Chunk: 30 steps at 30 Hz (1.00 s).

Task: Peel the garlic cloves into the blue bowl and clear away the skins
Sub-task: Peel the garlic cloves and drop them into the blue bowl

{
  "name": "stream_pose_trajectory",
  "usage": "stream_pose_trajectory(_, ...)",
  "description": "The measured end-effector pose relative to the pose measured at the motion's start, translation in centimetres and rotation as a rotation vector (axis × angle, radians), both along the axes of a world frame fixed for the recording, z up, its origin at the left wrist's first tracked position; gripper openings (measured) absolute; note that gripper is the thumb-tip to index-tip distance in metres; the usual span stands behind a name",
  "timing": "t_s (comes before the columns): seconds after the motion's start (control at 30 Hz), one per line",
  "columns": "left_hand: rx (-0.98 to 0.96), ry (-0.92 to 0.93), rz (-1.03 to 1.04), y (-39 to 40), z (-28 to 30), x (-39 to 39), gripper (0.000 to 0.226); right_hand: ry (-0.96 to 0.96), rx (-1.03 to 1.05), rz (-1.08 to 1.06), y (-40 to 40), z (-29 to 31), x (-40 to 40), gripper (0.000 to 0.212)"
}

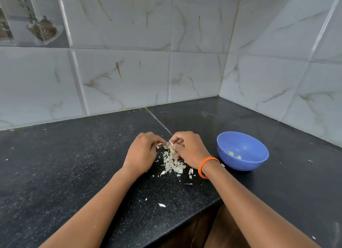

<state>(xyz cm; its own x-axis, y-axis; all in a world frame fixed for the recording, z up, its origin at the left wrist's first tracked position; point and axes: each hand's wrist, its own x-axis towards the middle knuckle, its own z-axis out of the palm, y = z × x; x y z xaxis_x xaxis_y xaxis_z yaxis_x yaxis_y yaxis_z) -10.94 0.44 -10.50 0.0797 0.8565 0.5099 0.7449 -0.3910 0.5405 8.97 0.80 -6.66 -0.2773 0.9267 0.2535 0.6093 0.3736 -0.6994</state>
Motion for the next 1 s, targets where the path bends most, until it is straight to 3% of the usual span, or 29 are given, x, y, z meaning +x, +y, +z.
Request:
stream_pose_trajectory(0.2,-0.066,0.003,-0.148,-0.5,0.2,0.5,0.044,0.049,-0.049,-0.030,0.1,0.0,1.1,0.035)
stream_pose_trajectory(0.3,-0.088,0.103,-0.159,-0.9,0.2,0.8,0.022,-0.069,-0.006,-0.038,-0.1,-0.1,1.6,0.036)
stream_pose_trajectory(0.4,-0.119,0.159,-0.190,-1.1,0.0,1.0,0.033,-0.275,0.024,-0.020,-0.5,0.0,2.2,0.028)
stream_pose_trajectory(0.47,-0.129,0.128,-0.194,-1.1,0.1,1.1,0.023,-0.337,-0.026,0.024,-0.9,0.4,2.6,0.019)
stream_pose_trajectory(0.6,-0.147,0.086,-0.180,-1.0,0.1,0.9,0.009,-0.409,-0.092,0.117,-1.5,0.5,3.0,0.038)
stream_pose_trajectory(0.77,-0.145,0.138,-0.145,-0.9,0.1,0.7,0.005,-0.356,0.009,0.087,-1.7,-0.5,2.1,0.014)
stream_pose_trajectory(1.0,-0.133,0.125,-0.055,-0.9,0.3,0.2,0.003,-0.182,0.047,0.021,-1.0,-0.6,1.4,0.027)
